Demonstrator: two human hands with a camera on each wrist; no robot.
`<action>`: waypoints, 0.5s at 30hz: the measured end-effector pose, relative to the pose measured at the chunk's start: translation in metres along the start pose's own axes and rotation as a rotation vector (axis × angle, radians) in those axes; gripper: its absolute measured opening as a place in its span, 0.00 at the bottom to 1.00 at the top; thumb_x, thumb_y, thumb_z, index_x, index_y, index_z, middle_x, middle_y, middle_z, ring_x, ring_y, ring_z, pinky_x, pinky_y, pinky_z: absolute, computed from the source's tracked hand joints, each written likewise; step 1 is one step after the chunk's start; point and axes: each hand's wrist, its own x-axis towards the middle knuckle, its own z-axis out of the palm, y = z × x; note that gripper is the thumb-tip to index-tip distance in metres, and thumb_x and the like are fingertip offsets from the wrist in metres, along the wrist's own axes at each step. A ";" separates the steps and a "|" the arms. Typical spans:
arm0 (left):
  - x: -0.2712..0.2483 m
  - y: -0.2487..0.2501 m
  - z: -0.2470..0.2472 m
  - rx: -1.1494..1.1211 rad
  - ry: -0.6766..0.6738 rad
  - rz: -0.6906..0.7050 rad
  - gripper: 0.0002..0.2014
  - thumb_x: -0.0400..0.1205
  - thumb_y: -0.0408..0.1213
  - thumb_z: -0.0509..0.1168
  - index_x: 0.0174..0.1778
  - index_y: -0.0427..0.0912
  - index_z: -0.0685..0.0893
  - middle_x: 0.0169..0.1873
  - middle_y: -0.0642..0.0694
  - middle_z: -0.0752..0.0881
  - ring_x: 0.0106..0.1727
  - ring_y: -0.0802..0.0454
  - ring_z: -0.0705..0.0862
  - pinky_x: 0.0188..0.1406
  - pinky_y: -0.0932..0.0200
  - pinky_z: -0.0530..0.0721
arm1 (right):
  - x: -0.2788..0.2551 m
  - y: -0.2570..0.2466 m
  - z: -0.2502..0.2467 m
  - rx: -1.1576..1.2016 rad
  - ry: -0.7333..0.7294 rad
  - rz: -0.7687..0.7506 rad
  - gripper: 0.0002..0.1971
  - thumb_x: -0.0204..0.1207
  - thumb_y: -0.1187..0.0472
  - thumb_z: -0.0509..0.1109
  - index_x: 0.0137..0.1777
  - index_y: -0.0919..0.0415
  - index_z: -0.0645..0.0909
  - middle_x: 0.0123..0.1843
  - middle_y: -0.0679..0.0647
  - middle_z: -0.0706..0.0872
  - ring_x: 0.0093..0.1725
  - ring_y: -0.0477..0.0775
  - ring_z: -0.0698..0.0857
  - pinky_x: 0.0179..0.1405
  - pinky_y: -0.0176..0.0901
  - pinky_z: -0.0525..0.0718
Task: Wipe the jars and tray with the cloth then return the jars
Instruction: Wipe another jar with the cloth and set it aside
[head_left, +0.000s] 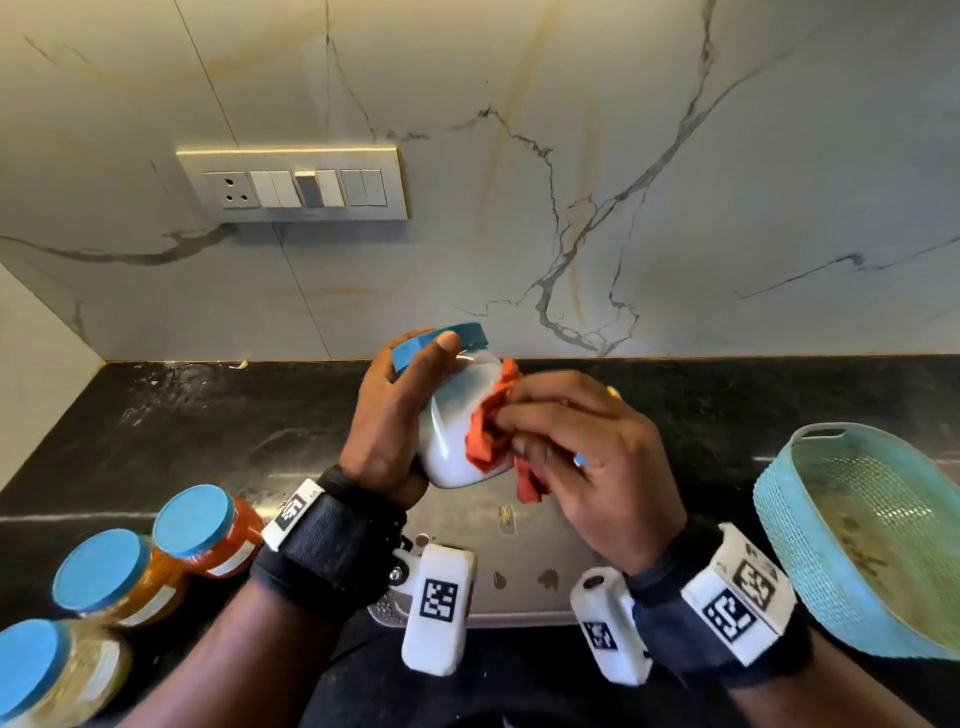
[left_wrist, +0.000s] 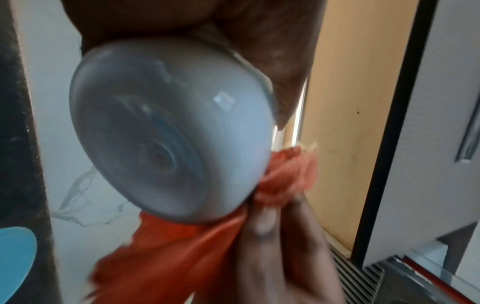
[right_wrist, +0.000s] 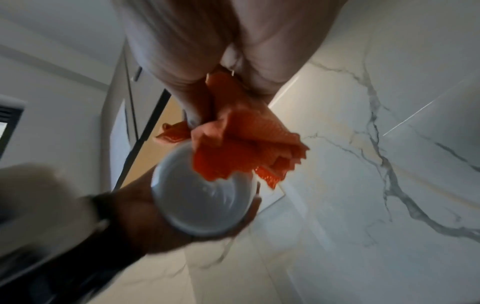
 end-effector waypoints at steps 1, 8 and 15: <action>0.001 0.003 -0.001 -0.019 -0.010 -0.009 0.38 0.79 0.51 0.76 0.61 0.15 0.70 0.49 0.15 0.73 0.52 0.28 0.75 0.54 0.34 0.73 | -0.008 -0.002 0.000 0.001 -0.020 -0.031 0.09 0.78 0.71 0.75 0.55 0.62 0.92 0.58 0.54 0.88 0.59 0.52 0.87 0.60 0.46 0.86; -0.009 0.007 0.008 0.022 -0.058 -0.038 0.36 0.78 0.49 0.72 0.66 0.18 0.74 0.54 0.23 0.81 0.55 0.31 0.82 0.59 0.36 0.80 | 0.006 0.009 -0.002 0.100 0.070 0.019 0.09 0.77 0.74 0.75 0.54 0.65 0.91 0.56 0.55 0.89 0.58 0.50 0.88 0.60 0.44 0.86; -0.008 0.018 0.006 -0.066 -0.066 -0.048 0.42 0.72 0.53 0.80 0.69 0.23 0.75 0.60 0.23 0.79 0.59 0.30 0.80 0.64 0.30 0.78 | 0.010 0.000 0.004 0.165 0.139 0.058 0.11 0.76 0.78 0.75 0.54 0.65 0.91 0.56 0.56 0.89 0.59 0.52 0.88 0.60 0.43 0.84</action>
